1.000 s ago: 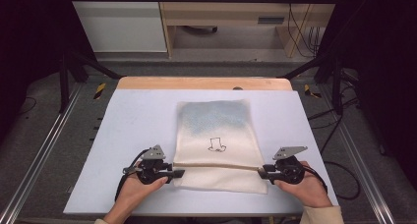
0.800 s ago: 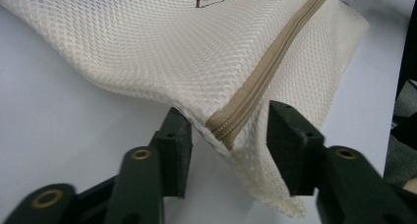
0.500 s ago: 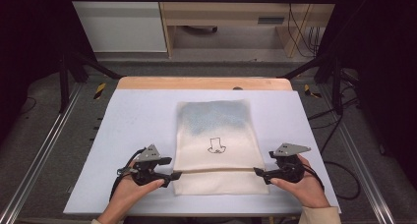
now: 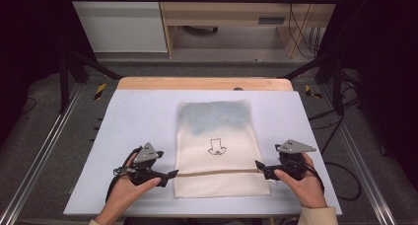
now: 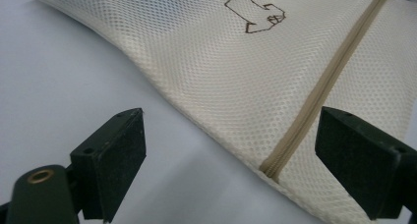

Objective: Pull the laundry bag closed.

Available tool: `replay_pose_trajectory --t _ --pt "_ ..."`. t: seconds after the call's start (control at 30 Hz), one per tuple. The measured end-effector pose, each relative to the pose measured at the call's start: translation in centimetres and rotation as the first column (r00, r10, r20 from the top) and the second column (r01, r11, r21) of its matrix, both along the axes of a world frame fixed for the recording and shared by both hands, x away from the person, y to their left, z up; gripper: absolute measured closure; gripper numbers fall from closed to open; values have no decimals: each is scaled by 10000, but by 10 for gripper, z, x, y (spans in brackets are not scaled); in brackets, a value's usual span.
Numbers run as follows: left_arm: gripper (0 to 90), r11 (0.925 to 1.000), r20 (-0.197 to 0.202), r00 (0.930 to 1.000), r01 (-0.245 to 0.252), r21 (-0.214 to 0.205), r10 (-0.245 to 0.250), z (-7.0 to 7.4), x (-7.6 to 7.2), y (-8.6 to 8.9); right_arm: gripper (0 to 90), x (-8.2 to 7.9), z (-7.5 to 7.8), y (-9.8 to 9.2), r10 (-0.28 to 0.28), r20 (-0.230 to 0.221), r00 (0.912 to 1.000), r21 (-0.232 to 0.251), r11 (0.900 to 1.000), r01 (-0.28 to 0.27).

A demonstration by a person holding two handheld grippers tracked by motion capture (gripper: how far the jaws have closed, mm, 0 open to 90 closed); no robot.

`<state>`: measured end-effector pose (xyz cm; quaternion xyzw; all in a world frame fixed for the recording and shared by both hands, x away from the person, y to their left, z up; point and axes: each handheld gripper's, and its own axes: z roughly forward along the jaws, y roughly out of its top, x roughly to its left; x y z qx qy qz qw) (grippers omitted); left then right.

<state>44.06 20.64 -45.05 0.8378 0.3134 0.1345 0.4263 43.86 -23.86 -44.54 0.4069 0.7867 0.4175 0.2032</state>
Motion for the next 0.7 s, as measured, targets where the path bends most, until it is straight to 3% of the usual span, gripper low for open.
replay_pose_trajectory --t 0.37,0.53,0.7 --pt "70 9970 720 9953 -617 -475 650 8 4 23 53 2 -2 3 -193 130 9997 -211 9996 196" --pt "69 9936 778 9919 -956 -598 1001 11 6 34 56 4 0 -4 -766 374 9964 -119 9970 771" --pt "69 9903 873 9881 -1213 -674 1270 12 8 43 57 4 3 -15 -1566 728 9850 165 9877 1558"
